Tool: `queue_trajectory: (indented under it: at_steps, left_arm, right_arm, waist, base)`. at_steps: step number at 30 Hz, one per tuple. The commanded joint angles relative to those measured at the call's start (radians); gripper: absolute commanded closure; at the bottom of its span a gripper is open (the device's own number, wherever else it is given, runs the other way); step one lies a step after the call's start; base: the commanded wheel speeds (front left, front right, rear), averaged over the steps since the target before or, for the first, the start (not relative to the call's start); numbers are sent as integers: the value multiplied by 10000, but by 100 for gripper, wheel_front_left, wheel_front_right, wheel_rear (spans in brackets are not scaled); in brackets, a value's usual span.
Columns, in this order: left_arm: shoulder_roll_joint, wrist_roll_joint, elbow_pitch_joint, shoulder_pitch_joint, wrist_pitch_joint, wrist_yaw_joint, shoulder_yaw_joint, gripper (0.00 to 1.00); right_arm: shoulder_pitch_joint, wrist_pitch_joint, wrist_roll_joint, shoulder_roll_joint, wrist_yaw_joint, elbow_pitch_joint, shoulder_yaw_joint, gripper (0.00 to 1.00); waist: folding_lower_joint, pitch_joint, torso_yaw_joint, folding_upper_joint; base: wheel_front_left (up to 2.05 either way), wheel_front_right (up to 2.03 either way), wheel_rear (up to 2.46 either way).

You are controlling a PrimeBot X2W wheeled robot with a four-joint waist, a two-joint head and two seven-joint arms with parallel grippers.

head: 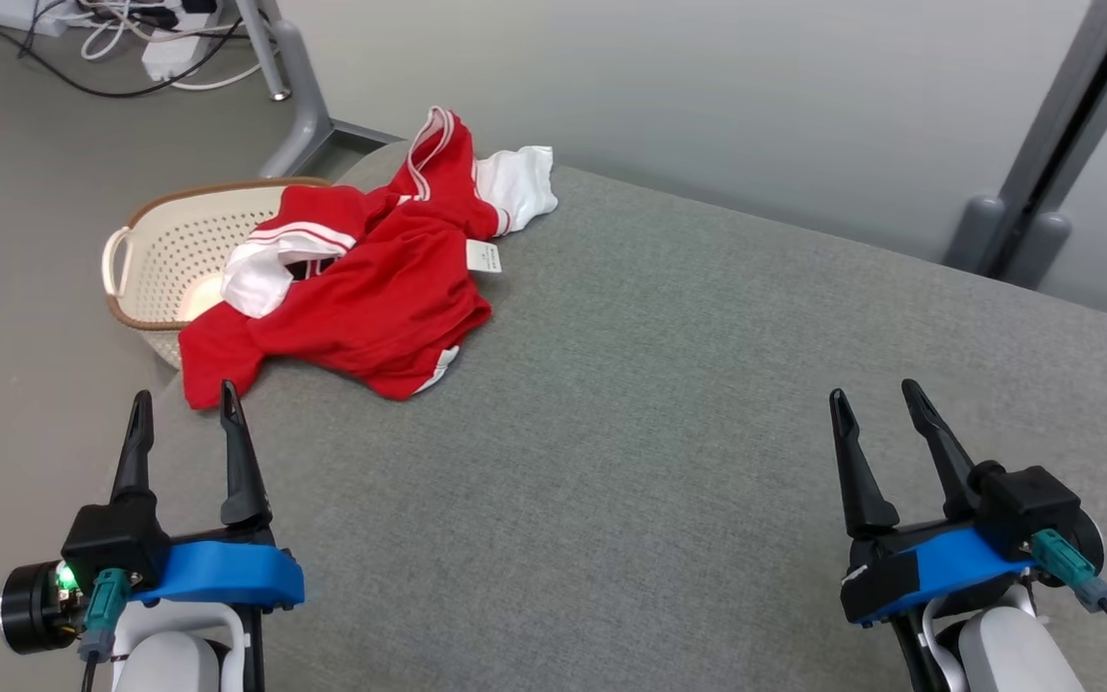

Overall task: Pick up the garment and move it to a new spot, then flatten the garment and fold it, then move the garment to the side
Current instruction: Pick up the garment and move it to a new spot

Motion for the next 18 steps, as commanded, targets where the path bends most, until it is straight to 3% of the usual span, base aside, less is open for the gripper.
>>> queue_trajectory:
  at_steps: [1, 10, 18]
  left_arm:
    - [15, -25, -35, 80, -28, 36, 70, 0]
    - [33, 5, -50, 168, -28, -5, 207, 0]
    - [149, -88, 3, -209, -28, -30, 497, 0]
  right_arm:
    - [-94, -36, 10, -52, 3, 22, 15, 0]
    - [-81, -35, 114, -54, 1, 131, 117, 0]
    - [-232, -36, -26, -54, 1, 107, 151, 0]
  waist:
    - [0, 82, 200, 0]
    - [0, 1, 442, 0]
    - [0, 207, 24, 0]
  base:
    - [0, 0, 0]
    - [0, 0, 0]
    - [0, 0, 0]
